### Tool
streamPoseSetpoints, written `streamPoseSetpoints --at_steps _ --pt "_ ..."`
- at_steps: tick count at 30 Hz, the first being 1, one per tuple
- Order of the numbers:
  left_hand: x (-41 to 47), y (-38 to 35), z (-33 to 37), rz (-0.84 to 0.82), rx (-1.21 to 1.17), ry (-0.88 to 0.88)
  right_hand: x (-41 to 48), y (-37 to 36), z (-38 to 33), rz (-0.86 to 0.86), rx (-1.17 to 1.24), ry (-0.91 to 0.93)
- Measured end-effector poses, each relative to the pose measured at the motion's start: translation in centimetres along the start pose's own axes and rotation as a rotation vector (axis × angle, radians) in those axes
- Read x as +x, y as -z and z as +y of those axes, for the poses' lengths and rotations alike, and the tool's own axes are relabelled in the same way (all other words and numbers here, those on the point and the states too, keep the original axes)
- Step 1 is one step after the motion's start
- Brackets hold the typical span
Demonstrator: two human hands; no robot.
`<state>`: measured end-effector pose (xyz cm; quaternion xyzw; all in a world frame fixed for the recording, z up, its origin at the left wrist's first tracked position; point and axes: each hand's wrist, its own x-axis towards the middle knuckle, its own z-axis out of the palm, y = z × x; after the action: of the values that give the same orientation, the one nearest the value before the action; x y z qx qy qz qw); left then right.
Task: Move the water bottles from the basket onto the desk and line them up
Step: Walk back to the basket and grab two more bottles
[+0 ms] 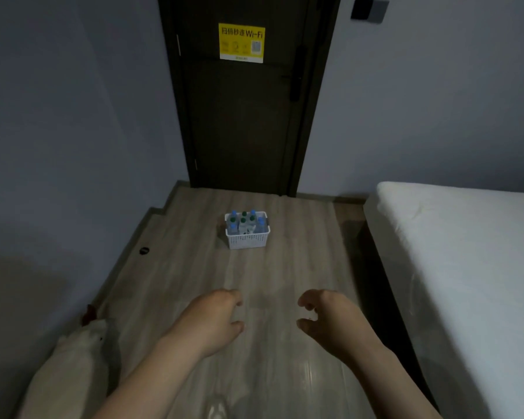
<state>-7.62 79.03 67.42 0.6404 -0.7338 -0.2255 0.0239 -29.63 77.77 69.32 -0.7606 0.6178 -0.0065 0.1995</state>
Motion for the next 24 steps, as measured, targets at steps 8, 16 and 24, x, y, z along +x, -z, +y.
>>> streamPoseSetpoints --at_steps 8,16,24 --pt "13.8 3.5 -3.9 0.005 -0.04 -0.037 14.4 2.4 0.8 -0.012 -0.018 -0.029" --pt "25.7 7.7 -7.6 -0.008 -0.018 -0.044 26.7 5.1 0.4 -0.028 0.018 -0.057" --pt "36.7 9.5 -8.7 -0.01 -0.03 -0.007 38.4 7.4 3.3 -0.065 0.011 -0.019"
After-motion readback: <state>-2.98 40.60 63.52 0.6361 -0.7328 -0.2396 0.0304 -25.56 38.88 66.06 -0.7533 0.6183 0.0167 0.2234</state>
